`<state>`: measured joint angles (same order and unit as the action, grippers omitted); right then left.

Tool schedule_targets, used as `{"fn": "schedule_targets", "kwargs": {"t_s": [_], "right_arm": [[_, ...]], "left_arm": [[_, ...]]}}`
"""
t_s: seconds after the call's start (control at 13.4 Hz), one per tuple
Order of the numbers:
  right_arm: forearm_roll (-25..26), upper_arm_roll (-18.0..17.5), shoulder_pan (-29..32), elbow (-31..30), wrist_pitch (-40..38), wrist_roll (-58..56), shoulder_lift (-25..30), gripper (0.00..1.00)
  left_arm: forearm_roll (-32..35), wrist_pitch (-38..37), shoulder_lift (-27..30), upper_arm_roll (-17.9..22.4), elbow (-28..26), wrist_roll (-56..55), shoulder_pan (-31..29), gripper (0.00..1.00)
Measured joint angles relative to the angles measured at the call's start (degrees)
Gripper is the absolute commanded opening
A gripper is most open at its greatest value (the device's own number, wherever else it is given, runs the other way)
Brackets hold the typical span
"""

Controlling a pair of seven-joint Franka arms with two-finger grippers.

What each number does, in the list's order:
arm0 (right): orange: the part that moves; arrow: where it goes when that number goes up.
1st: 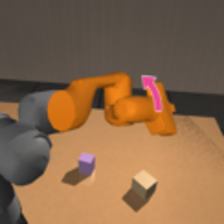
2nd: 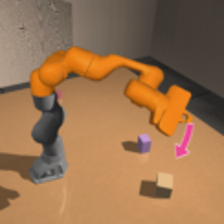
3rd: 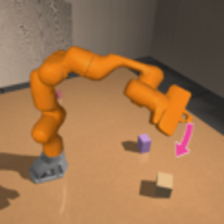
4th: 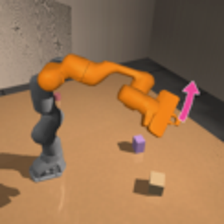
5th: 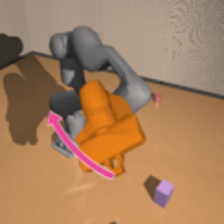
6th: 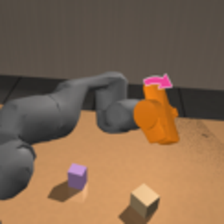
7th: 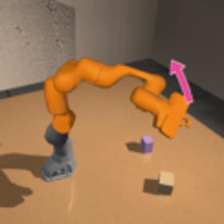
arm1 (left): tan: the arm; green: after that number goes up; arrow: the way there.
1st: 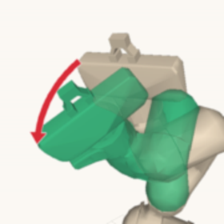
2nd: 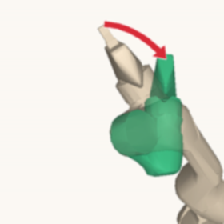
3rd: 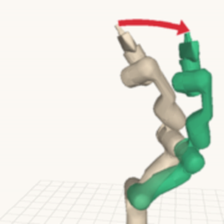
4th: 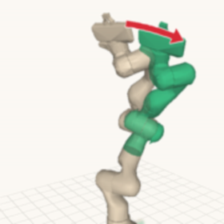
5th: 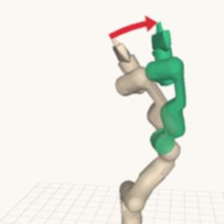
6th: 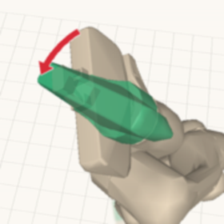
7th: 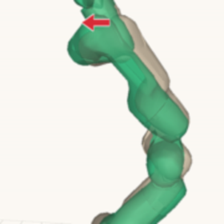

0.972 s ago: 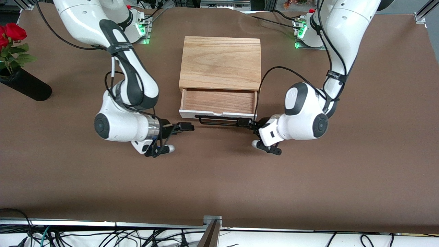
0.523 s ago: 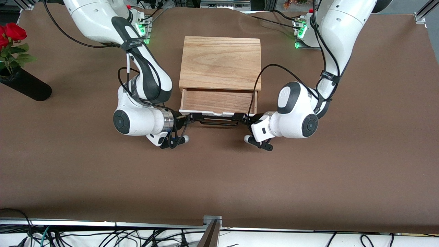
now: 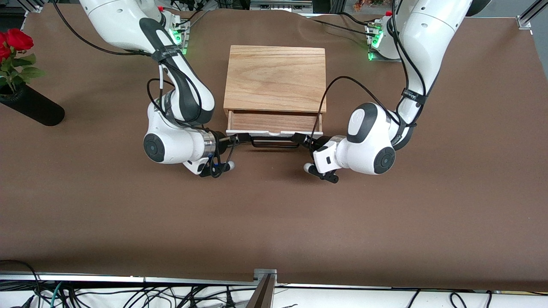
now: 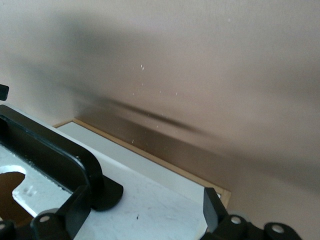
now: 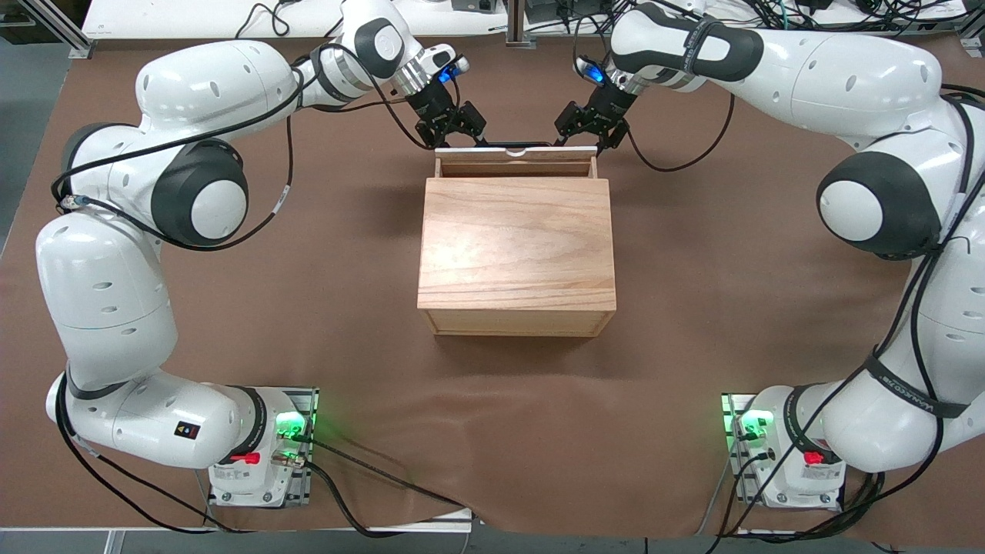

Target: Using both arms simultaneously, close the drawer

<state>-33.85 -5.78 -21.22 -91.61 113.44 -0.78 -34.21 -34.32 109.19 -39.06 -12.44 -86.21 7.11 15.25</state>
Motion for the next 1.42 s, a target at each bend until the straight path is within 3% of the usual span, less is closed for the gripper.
{"fn": "schedule_targets", "kwargs": {"t_s": [0.67,1.42], "right_arm": [[-4.6,-1.7,0.0,-11.1,0.8,0.0,6.9,1.00],[-5.6,-3.5,0.1,-14.4,3.2,-0.1,8.0,1.00]], "left_arm": [[0.0,-7.6,0.1,0.0,0.0,-0.4,0.1,1.00],[0.0,-13.3,0.1,-0.4,0.0,-19.1,1.3,1.00]]}}
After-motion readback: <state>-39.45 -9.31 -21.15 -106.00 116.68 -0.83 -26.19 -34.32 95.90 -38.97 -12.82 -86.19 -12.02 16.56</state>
